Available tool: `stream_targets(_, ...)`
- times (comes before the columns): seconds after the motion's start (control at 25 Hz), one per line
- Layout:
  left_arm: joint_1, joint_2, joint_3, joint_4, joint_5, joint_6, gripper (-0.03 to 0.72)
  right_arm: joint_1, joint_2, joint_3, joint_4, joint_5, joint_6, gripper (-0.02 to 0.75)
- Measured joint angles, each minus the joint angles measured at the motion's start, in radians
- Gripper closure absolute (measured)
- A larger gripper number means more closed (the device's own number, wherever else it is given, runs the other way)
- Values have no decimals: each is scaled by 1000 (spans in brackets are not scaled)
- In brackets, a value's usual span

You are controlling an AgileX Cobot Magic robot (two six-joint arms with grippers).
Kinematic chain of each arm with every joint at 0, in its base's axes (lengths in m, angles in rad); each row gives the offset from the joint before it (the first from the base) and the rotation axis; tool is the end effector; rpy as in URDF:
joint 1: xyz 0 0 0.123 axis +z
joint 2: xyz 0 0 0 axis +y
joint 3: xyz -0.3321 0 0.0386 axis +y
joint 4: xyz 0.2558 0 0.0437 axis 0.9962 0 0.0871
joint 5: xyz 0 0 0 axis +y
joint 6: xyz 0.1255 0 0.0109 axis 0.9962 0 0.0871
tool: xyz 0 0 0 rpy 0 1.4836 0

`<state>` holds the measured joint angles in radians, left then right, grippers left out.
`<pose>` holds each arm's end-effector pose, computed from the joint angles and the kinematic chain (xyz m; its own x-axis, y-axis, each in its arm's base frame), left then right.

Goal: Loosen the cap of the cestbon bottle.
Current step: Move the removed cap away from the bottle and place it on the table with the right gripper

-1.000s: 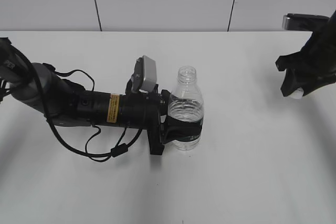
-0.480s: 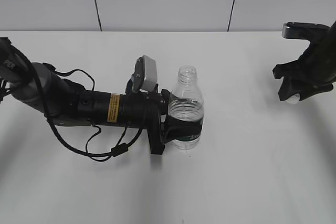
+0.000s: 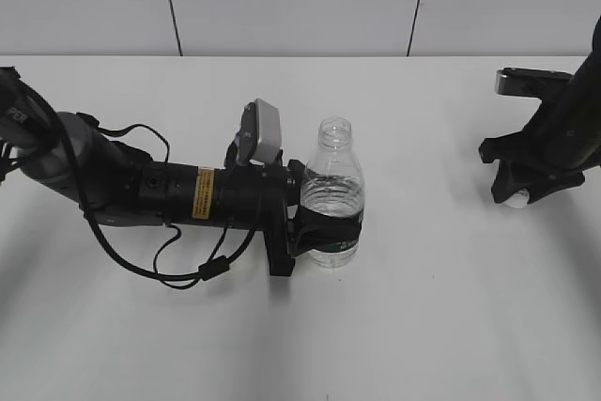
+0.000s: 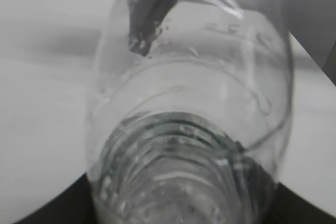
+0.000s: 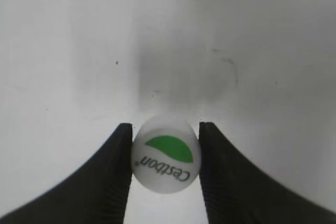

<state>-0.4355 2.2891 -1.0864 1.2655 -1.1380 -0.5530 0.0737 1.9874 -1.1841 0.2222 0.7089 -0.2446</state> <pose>0.3480 -0.2822 0.0923 -0.1103 0.2526 -0.9613 0.9936 0.0515 -0.1005 0.3959 0.0474 0.1342 -0.9750 -0.1461 -0.1676 -0.1687 0.9771 0.1295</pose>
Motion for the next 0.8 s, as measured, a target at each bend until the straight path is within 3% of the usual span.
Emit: stream_targets(0.8,0,0,0,-2,2,0,325,0,16,0,-36,25,12,437)
